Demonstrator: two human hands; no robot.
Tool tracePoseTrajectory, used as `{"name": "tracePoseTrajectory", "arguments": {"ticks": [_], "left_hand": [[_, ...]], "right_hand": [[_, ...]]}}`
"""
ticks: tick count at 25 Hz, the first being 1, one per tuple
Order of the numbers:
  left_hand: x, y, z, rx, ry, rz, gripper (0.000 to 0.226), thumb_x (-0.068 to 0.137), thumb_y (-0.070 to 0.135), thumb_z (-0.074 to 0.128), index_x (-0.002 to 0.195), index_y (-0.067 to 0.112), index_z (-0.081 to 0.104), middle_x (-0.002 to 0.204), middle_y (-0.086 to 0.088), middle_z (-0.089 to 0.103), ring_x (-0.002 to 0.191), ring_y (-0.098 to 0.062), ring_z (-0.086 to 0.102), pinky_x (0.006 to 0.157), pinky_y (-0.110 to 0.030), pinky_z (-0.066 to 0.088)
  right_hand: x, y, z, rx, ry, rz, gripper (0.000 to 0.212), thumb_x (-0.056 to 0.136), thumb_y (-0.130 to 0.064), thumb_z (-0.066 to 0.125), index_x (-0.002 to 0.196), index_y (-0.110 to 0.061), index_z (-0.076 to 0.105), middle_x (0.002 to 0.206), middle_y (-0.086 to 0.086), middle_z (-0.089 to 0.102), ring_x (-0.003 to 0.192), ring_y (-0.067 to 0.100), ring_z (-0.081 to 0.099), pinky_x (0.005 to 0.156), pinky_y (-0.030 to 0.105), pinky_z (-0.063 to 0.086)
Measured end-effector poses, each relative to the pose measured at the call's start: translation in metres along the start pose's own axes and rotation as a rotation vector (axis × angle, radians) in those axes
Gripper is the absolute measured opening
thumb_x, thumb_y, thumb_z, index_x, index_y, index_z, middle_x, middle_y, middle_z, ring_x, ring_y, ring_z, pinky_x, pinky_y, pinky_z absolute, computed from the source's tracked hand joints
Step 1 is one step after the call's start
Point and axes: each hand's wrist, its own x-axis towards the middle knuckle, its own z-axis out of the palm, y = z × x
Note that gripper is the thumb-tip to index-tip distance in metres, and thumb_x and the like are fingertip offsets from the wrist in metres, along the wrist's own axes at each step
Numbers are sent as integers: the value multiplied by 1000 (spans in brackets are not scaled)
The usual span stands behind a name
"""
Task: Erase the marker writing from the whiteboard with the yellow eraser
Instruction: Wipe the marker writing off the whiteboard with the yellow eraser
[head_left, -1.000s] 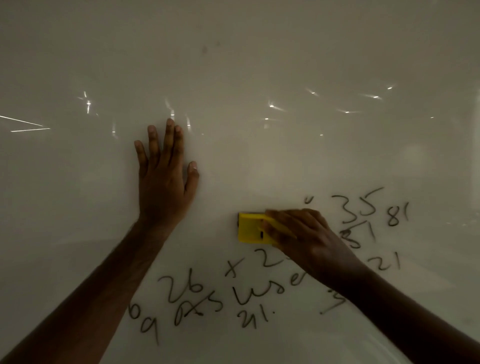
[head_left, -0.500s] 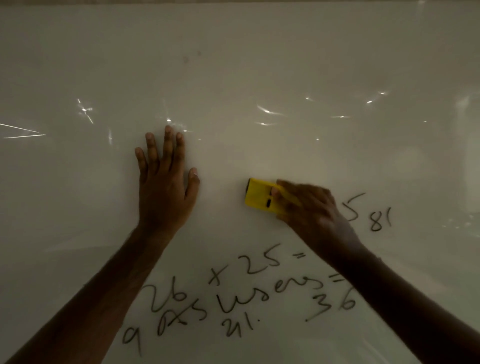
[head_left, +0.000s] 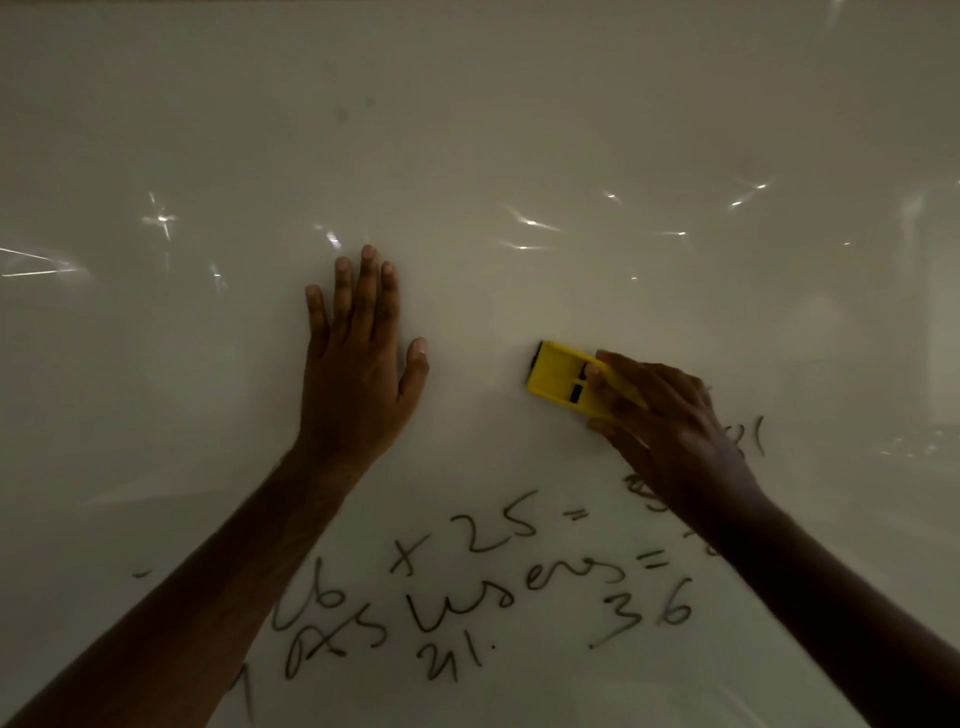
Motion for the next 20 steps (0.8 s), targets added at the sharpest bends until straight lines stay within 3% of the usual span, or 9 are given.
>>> {"name": "tracePoseTrajectory", "arguments": {"ticks": [5, 10, 13, 20], "left_hand": [[1, 13, 4, 4, 3, -4, 76, 109, 39, 38, 170, -3, 19, 179, -23, 13, 167, -43, 12, 134, -64, 9], [2, 20, 4, 30, 6, 8, 75, 110, 39, 36, 170, -3, 19, 179, -23, 13, 166, -45, 12, 133, -66, 8], [5, 25, 6, 38, 10, 16, 74, 111, 39, 36, 170, -3, 19, 179, -22, 13, 166, -46, 12, 133, -67, 9], [9, 32, 8, -18, 2, 42, 75, 111, 38, 38, 170, -2, 17, 180, -22, 12, 166, -46, 8, 134, -64, 6]], "right_hand": [[-54, -3, -12, 28, -129, -180, 47, 105, -27, 65, 150, -14, 58, 158, 13, 53, 135, 33, 60, 105, 49, 48], [-43, 51, -31, -70, -45, -39, 49, 104, -29, 66, 150, -14, 57, 155, 15, 56, 128, 40, 64, 104, 52, 49], [-18, 51, -24, -68, 9, 48, 48, 106, -31, 64, 149, -11, 59, 155, 13, 56, 127, 39, 62, 107, 49, 48], [-81, 50, -35, 37, -142, -128, 53, 101, -20, 71, 151, -11, 55, 160, 14, 51, 141, 35, 56, 109, 52, 49]]}}
